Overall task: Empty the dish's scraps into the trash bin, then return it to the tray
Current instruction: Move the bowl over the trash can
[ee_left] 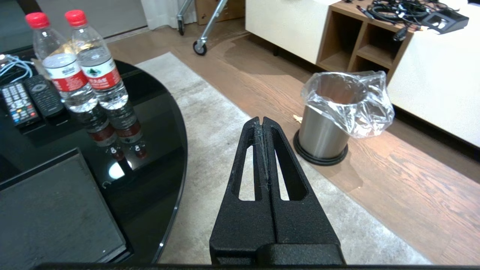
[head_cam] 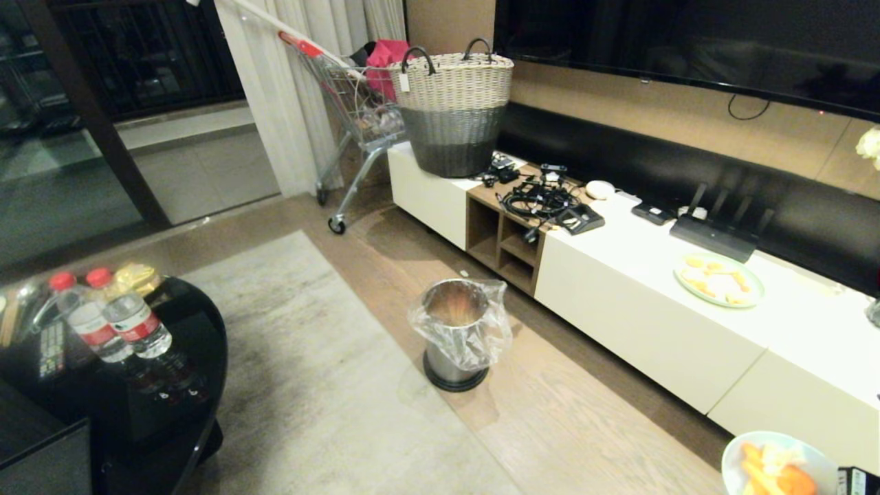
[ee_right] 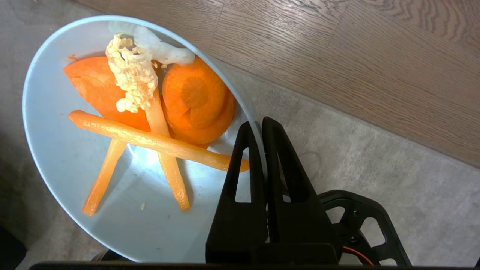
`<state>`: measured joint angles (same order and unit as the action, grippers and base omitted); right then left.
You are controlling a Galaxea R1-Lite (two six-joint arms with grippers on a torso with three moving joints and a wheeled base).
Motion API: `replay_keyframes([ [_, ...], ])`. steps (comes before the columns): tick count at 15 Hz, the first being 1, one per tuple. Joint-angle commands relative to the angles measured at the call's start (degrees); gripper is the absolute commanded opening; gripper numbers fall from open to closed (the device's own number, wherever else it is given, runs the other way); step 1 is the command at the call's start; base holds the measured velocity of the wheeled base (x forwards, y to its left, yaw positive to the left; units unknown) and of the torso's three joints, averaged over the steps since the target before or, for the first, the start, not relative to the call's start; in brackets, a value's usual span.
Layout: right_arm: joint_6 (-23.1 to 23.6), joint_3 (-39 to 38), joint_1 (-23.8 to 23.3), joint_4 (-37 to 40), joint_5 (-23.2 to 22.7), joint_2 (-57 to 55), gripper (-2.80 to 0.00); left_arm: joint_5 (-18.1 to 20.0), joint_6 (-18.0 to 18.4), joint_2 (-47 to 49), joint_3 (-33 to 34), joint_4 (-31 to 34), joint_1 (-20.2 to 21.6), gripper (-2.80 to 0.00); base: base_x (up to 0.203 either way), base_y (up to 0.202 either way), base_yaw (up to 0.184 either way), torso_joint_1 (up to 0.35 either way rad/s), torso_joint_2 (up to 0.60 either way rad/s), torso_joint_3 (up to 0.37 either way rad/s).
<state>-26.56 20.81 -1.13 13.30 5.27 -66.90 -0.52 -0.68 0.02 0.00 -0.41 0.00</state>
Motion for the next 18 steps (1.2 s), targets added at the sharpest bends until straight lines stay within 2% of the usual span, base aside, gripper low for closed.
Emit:
replay_keyframes([
  [1,-0.2,-0.1,0.7,0.2,0.0,0.7,-2.80,0.0,0.0,0.0,0.0,0.0,0.0,-2.80,0.000,0.000,0.000,0.000,0.00,0.000],
  [18,-0.2,-0.3,0.9,0.2,-1.1,0.2,-2.80,0.0,0.0,0.0,0.0,0.0,0.0,-2.80,0.000,0.000,0.000,0.000,0.00,0.000],
])
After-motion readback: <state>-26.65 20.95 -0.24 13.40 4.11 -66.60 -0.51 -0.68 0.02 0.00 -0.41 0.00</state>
